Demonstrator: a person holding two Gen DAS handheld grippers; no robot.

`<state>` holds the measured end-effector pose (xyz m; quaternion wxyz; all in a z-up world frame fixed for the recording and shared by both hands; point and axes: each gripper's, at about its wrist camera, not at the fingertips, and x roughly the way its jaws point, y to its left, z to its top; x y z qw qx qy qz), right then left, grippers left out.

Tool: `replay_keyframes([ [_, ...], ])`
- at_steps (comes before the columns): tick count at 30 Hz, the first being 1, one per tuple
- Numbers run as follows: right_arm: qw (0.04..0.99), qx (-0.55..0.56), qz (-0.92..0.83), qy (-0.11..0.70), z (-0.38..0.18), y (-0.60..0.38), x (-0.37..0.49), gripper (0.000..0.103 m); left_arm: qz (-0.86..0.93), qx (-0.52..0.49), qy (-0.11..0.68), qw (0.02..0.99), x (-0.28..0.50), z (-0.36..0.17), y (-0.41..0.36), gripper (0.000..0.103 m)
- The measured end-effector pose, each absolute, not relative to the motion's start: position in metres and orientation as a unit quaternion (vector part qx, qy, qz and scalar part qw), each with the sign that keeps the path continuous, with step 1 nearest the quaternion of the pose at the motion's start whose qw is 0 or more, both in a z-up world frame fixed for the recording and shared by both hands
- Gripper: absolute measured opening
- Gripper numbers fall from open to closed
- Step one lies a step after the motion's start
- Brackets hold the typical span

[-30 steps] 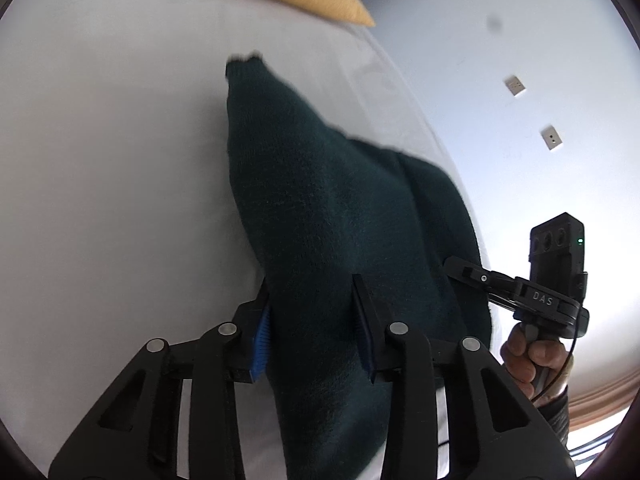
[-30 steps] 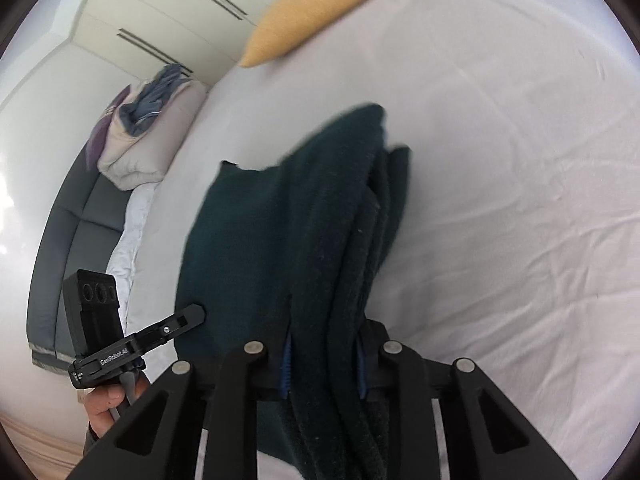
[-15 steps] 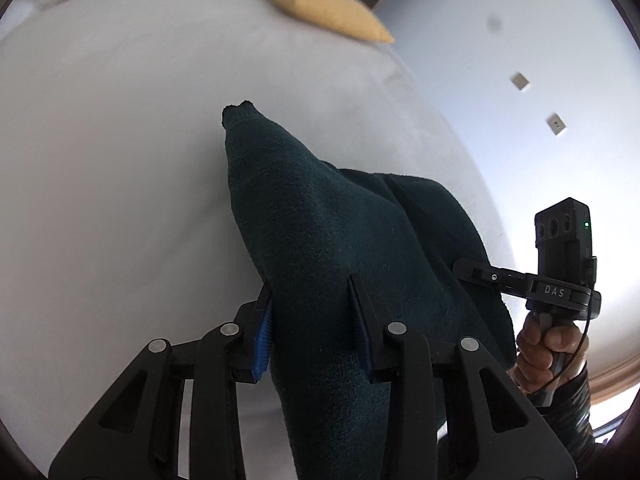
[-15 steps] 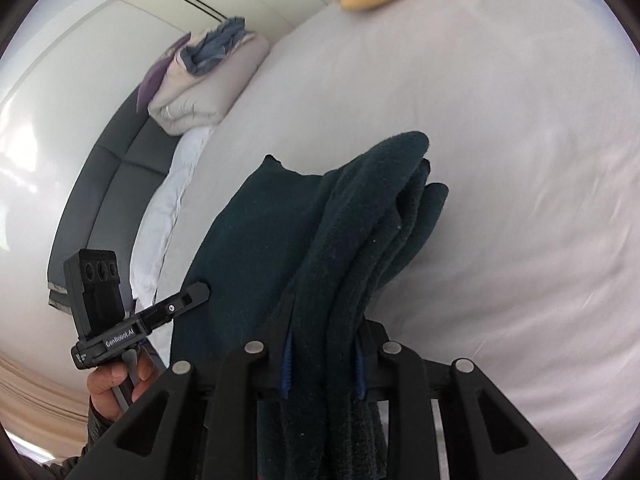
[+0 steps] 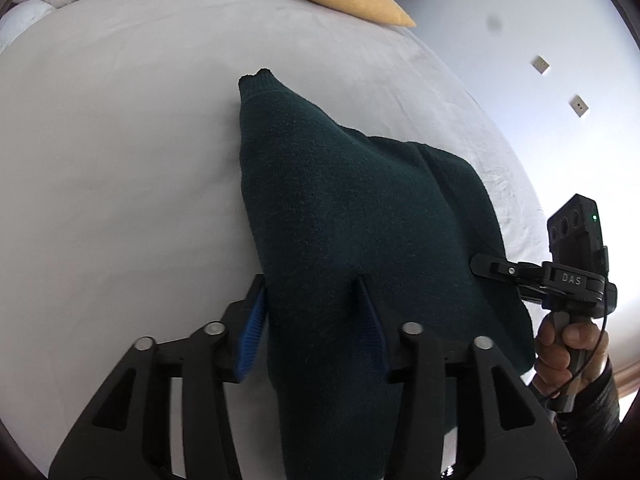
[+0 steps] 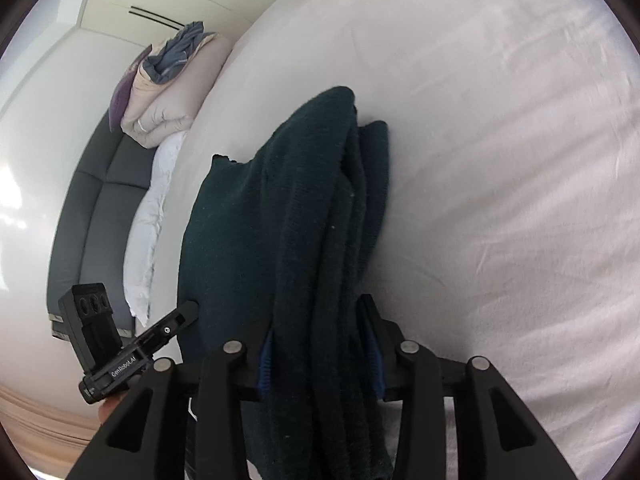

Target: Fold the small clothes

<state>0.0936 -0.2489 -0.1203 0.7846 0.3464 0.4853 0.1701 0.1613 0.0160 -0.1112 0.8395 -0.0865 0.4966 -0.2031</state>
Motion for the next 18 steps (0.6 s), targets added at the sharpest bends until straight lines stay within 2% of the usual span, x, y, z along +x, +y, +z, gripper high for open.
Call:
replay_keyframes([
  [1, 0.783, 0.352, 0.173, 0.483, -0.122, -0.25, 0.093, 0.041, -0.198, -0.085, 0.495, 0.842, 0.164, -0.11, 0.014, 0.057],
  [4, 0.775, 0.371, 0.176, 0.48, -0.122, -0.255, 0.091, 0.046, -0.192, -0.095, 0.487, 0.846, 0.158, -0.108, 0.023, 0.058],
  [7, 0.79, 0.352, 0.153, 0.477, -0.106, -0.257, 0.083, 0.053, -0.169, -0.064, 0.463, 0.868, 0.147, -0.094, 0.025, 0.058],
  [9, 0.814, 0.313, 0.133, 0.471, -0.089, -0.253, 0.072, 0.056, -0.142, -0.021, 0.42, 0.896, 0.131, -0.075, 0.021, 0.067],
  [11, 0.833, 0.287, 0.119, 0.458, -0.073, -0.249, 0.059, 0.061, -0.118, 0.002, 0.369, 0.922, 0.111, -0.056, 0.021, 0.089],
  [13, 0.856, 0.259, 0.099, 0.436, -0.056, -0.244, 0.042, 0.071, -0.088, 0.017, 0.296, 0.951, 0.084, -0.032, 0.021, 0.102],
  [15, 0.878, 0.23, 0.085, 0.412, -0.038, -0.236, 0.024, 0.079, -0.057, 0.035, 0.242, 0.968, 0.055, -0.013, 0.019, 0.103],
  [18, 0.909, 0.182, 0.054, 0.372, -0.012, -0.219, -0.007, 0.091, -0.019, 0.086, 0.203, 0.975, 0.023, 0.007, 0.009, 0.103],
])
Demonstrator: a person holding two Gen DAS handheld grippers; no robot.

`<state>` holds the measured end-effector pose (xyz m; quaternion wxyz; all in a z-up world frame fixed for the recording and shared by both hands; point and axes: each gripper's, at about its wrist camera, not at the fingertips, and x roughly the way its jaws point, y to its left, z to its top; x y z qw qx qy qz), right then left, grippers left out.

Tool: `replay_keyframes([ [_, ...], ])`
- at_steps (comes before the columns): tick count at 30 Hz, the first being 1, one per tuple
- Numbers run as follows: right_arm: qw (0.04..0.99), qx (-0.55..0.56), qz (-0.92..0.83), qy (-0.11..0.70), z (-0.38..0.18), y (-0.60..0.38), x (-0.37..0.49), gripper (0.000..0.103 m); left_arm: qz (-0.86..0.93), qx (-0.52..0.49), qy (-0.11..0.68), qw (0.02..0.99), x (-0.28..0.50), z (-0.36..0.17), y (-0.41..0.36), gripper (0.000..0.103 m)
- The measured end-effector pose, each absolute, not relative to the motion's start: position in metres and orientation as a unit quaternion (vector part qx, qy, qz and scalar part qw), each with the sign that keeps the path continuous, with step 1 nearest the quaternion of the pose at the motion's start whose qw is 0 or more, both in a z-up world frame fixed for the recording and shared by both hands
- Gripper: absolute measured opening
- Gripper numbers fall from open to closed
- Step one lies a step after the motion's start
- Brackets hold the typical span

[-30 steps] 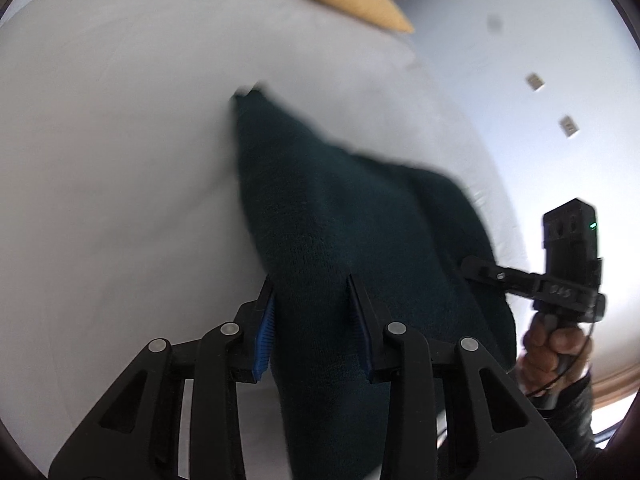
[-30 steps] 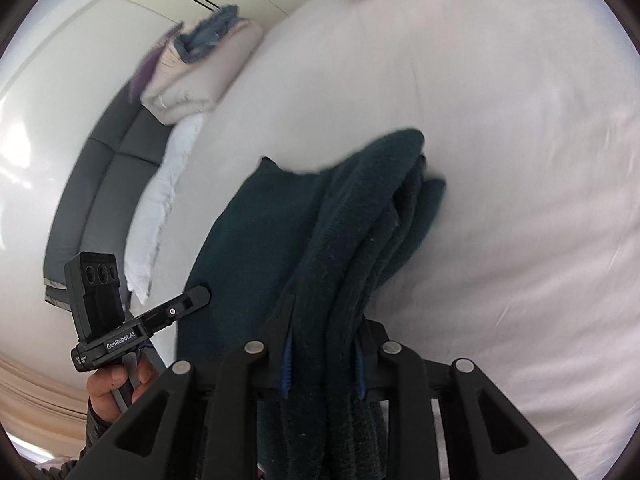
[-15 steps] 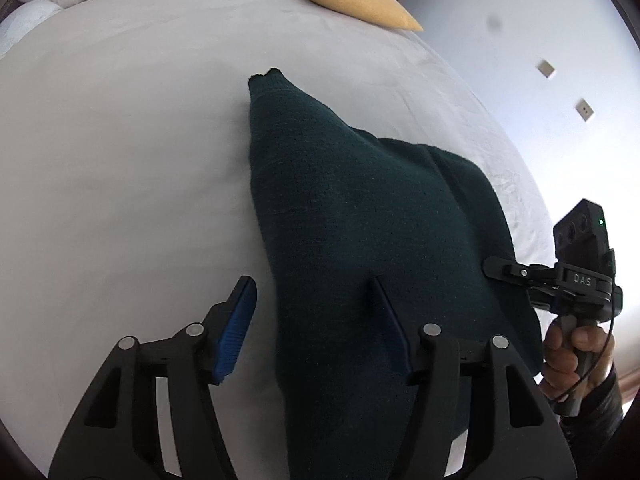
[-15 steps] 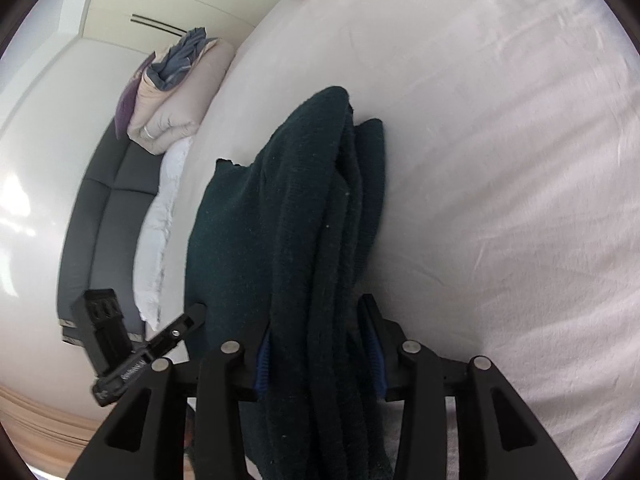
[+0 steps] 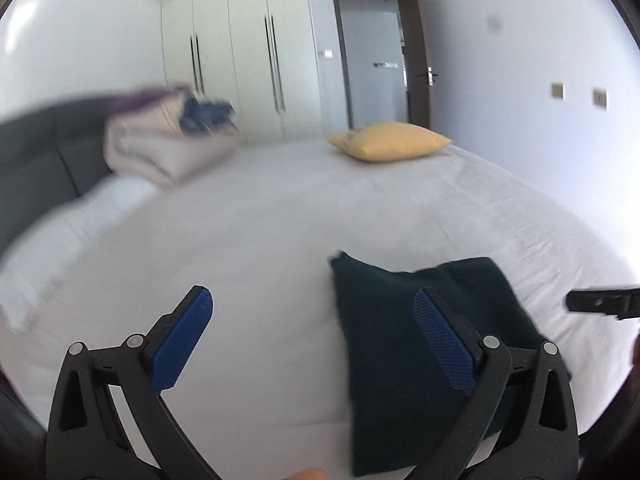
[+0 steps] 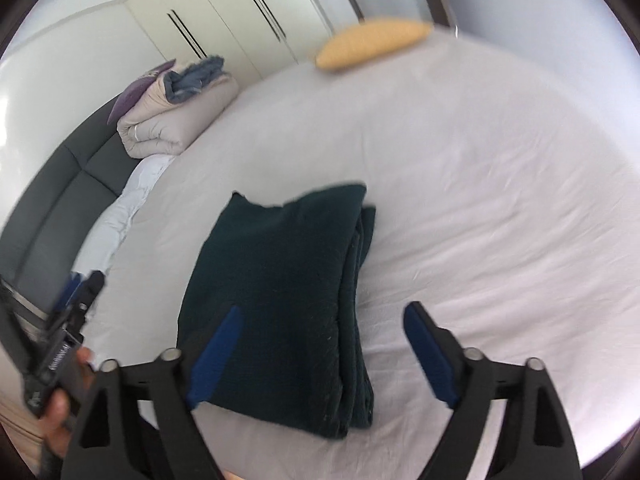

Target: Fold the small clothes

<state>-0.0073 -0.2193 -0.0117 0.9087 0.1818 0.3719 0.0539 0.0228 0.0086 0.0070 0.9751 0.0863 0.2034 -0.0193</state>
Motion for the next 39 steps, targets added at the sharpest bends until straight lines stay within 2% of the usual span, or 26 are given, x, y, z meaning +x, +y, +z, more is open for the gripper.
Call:
replay_keyframes([
  [3, 0.932, 0.137, 0.026, 0.335, 0.007, -0.205, -0.035, 0.097, -0.017, 0.104, 0.193, 0.976, -0.005, 0.023, 0.004, 0.103],
  [6, 0.951, 0.102, 0.007, 0.292, 0.028, -0.192, -0.06, 0.102, -0.01, 0.107, 0.217, 0.97, -0.023, 0.032, 0.005, 0.103],
  [12, 0.969, 0.096, 0.001, 0.228, 0.065, -0.183, -0.094, 0.103, 0.002, 0.052, 0.286, 0.957, -0.042, 0.042, 0.02, 0.103],
  [18, 0.953, 0.139, 0.0, 0.269, 0.067, -0.181, -0.101, 0.103, -0.021, 0.035, 0.32, 0.947, -0.025, 0.017, 0.016, 0.103],
  [24, 0.935, 0.099, -0.021, 0.339, 0.043, -0.167, -0.088, 0.103, -0.041, 0.017, 0.347, 0.937, -0.007, -0.007, 0.012, 0.103],
  [39, 0.926, 0.071, -0.044, 0.368, 0.013, -0.152, -0.074, 0.103, -0.052, -0.007, 0.387, 0.921, 0.02, -0.043, 0.016, 0.103],
])
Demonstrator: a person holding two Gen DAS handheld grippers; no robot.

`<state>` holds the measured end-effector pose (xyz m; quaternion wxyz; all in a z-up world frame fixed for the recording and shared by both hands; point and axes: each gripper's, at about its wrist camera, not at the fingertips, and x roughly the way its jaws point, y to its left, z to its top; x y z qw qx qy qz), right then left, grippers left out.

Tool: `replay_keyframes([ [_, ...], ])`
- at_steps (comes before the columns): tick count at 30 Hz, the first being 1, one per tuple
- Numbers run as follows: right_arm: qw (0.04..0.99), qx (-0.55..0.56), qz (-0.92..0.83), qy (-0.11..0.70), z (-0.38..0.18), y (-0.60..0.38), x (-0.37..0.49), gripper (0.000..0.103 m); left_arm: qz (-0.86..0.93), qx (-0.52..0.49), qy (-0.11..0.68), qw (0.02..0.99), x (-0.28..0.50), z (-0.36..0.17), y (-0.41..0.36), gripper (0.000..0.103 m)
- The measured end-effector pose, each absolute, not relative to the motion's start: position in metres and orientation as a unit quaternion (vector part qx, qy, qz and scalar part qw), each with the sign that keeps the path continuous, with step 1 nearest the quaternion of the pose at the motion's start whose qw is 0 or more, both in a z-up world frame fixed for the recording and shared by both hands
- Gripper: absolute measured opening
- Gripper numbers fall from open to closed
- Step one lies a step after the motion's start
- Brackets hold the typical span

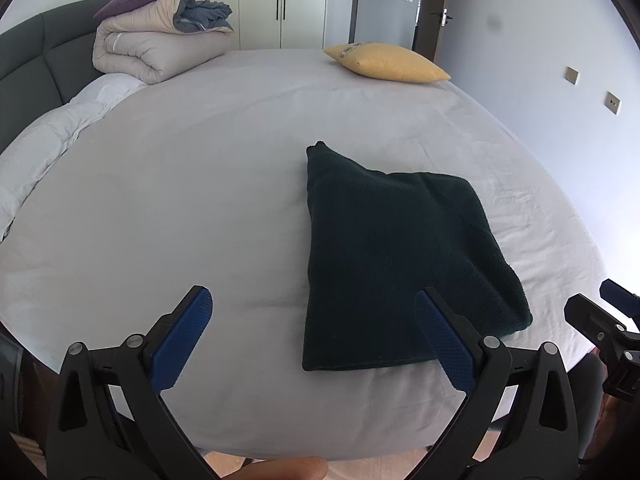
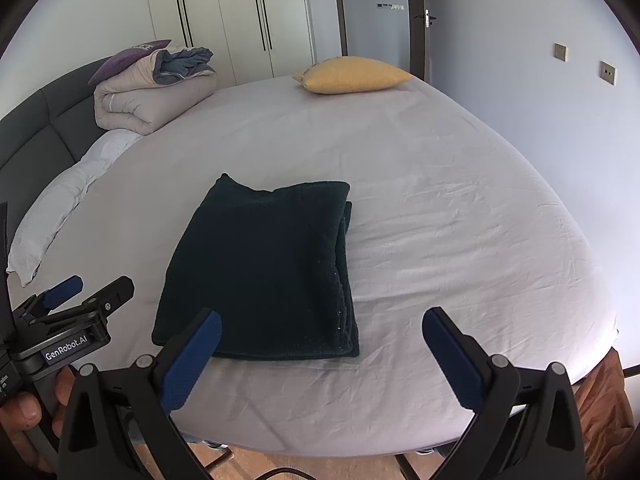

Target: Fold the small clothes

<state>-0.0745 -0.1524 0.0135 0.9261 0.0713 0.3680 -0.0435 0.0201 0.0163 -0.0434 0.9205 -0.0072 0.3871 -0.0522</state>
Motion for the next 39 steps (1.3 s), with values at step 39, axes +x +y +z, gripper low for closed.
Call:
replay_keyframes([
  [39, 0.919, 0.075, -0.042, 0.384, 0.0034, -0.1516, -0.0704, 0.103, -0.051, -0.016, 0.394, 0.918, 0.0258, -0.0536, 0.0108, 0.103],
])
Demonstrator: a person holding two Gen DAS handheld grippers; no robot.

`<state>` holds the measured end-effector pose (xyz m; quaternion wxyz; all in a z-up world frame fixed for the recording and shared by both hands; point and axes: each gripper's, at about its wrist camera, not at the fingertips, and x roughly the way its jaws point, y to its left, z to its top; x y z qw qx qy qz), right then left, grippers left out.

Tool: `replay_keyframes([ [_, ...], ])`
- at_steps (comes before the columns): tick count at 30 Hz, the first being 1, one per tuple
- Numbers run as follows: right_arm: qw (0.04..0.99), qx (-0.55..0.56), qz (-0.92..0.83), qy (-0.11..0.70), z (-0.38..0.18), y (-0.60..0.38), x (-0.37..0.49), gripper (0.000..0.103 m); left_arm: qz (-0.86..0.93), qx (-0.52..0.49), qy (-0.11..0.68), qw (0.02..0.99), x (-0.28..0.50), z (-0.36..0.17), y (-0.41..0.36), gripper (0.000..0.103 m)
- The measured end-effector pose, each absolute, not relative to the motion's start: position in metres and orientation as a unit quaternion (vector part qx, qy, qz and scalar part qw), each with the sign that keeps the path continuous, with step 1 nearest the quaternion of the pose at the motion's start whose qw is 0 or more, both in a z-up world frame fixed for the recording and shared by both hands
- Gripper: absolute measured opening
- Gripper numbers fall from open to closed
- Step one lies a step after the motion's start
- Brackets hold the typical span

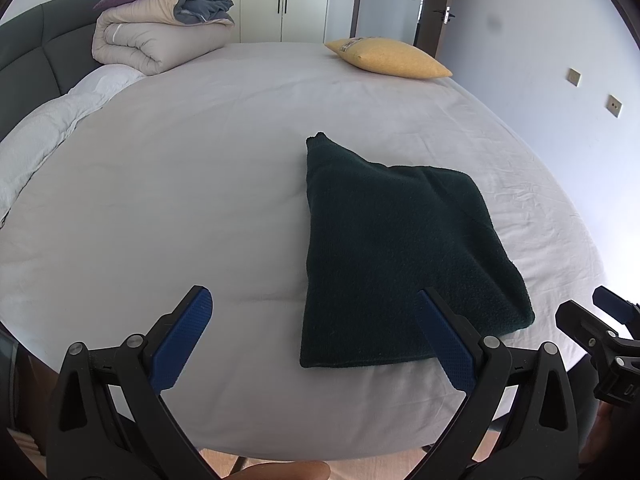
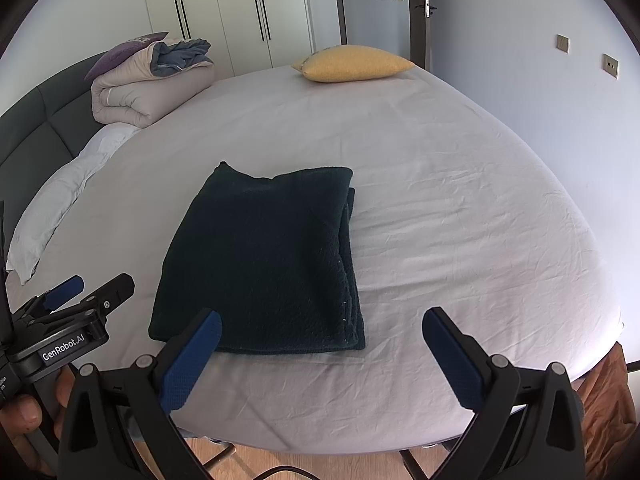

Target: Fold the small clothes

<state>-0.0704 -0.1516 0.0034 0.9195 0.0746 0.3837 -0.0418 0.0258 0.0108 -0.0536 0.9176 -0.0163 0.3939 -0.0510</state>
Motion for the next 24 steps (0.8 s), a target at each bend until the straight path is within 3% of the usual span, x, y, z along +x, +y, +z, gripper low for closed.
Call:
replay_keyframes([
  [24, 0.919, 0.076, -0.042, 0.385, 0.0015, -0.1511, -0.0707, 0.103, -0.051, -0.016, 0.395, 0.917, 0.0237, -0.0546, 0.0105, 0.103],
])
